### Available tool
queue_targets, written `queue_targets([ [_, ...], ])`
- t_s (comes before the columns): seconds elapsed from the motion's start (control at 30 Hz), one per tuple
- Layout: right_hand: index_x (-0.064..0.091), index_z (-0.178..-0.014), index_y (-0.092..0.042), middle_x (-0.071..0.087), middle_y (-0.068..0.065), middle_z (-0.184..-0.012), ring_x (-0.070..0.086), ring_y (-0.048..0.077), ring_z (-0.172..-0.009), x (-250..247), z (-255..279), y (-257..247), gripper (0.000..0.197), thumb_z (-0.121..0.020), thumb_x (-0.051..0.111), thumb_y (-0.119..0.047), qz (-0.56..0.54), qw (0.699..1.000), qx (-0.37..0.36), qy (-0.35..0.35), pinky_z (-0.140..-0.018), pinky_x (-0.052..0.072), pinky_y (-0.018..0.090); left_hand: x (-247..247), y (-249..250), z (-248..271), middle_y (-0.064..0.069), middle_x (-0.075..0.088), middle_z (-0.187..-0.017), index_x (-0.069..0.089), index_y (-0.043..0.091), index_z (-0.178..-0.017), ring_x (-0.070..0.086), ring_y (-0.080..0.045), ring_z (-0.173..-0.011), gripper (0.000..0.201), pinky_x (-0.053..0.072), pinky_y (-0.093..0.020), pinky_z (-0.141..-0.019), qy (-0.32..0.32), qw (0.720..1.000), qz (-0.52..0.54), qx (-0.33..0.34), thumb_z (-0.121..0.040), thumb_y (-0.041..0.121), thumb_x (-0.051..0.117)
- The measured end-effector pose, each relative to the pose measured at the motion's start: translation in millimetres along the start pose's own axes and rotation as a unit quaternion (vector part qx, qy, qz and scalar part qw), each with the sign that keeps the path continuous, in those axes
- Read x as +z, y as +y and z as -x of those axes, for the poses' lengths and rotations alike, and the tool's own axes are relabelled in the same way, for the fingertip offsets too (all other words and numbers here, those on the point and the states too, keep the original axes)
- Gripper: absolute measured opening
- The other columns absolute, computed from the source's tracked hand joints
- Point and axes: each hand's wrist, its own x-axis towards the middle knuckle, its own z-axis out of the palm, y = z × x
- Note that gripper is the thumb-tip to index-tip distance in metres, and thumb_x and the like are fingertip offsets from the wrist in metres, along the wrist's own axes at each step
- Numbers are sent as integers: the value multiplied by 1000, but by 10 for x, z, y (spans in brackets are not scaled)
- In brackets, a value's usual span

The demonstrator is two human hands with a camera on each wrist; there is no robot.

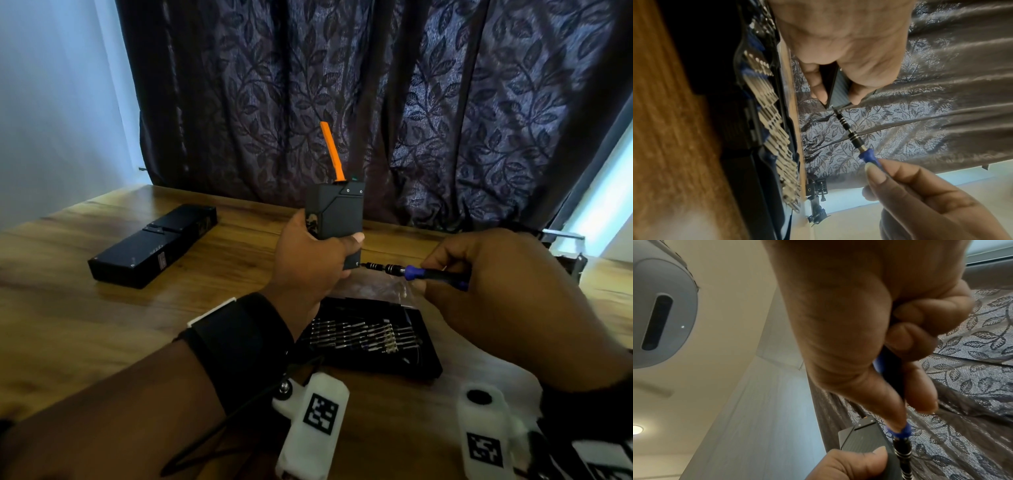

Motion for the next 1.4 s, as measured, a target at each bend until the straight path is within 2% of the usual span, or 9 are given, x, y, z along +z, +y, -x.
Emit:
queue_targets([
  [0.3, 54, -53, -21, 52, -11, -45, 55, -1, -55, 47, -33, 50, 52, -97, 54, -49, 34, 999, 5, -36, -45, 24, 22, 7, -1, 6, 5, 75, -103, 61, 31, -109, 76, -17, -86, 38, 61, -29, -57, 7, 1000, -3, -7, -85, 11, 83],
  [0.4, 61, -62, -26, 56, -9, -52, 54, 5, -51, 41, -32, 34, 40, -92, 61, -52, 30, 998, -3, -54, -49, 33, 24, 13, -4, 4, 5, 75, -103, 61, 29, -112, 75, -17, -86, 39, 62, -30, -58, 8, 1000, -3, -7, -85, 11, 83],
  [0.53, 60, -78, -36, 62, -15, -81, 53, -1, -70, 4, -19, -4, 23, -78, 82, -40, 9, 999, 8, -47, -58, 38, 20, 24, -27, 16, 8, 75, -97, 61, 33, -104, 74, -14, -82, 37, 61, -28, -56, -8, 1000, -3, 0, -86, 9, 82],
  [0.7, 64, -69, -31, 63, -13, -65, 55, -1, -62, 9, -27, 17, 23, -84, 78, -41, 16, 999, 12, -31, -54, 34, 19, 29, -57, 30, 10, 74, -91, 61, 35, -99, 74, -11, -78, 36, 62, -29, -57, -16, 1000, 2, 3, -86, 8, 82],
  [0.87, 54, -51, -22, 49, -4, -44, 51, 8, -46, 46, -50, 67, 52, -96, 56, -48, 29, 999, 3, -25, -46, 25, 23, 27, -11, 25, 7, 75, -99, 62, 35, -104, 75, -14, -83, 38, 61, -30, -58, 9, 1000, 5, 16, -85, 11, 84],
  [1.03, 62, -74, -35, 63, -12, -62, 56, 1, -55, 12, -36, 29, 22, -81, 64, -55, -4, 1000, -8, -21, -53, 35, 22, 33, 23, 31, 9, 73, -94, 61, 34, -99, 72, -10, -76, 37, 62, -29, -57, -1, 1000, 13, 28, -86, 6, 82],
  [1.17, 62, -73, -34, 61, -15, -67, 56, -1, -55, 12, -26, 48, 23, -75, 85, -36, -8, 1000, -5, -11, -52, 33, 19, 31, -8, 30, 8, 74, -95, 62, 34, -99, 74, -15, -81, 37, 64, -34, -61, 0, 1000, 7, 28, -85, 8, 83],
  [1.27, 65, -65, -32, 64, -15, -61, 59, -9, -68, 40, -43, 84, 23, -79, 82, -41, -19, 1000, -5, 7, -53, 34, 20, 37, -12, 29, 6, 75, -98, 62, 35, -101, 75, -19, -85, 37, 64, -35, -62, 4, 1000, 1, 26, -85, 9, 83],
  [1.4, 65, -59, -29, 65, -17, -57, 61, -1, -57, 74, -77, 129, 37, -90, 65, -48, -17, 1000, -8, -3, -51, 37, 20, 32, 12, 28, 8, 75, -97, 61, 35, -100, 74, -15, -83, 37, 64, -33, -62, 8, 1000, 8, 28, -85, 9, 83],
])
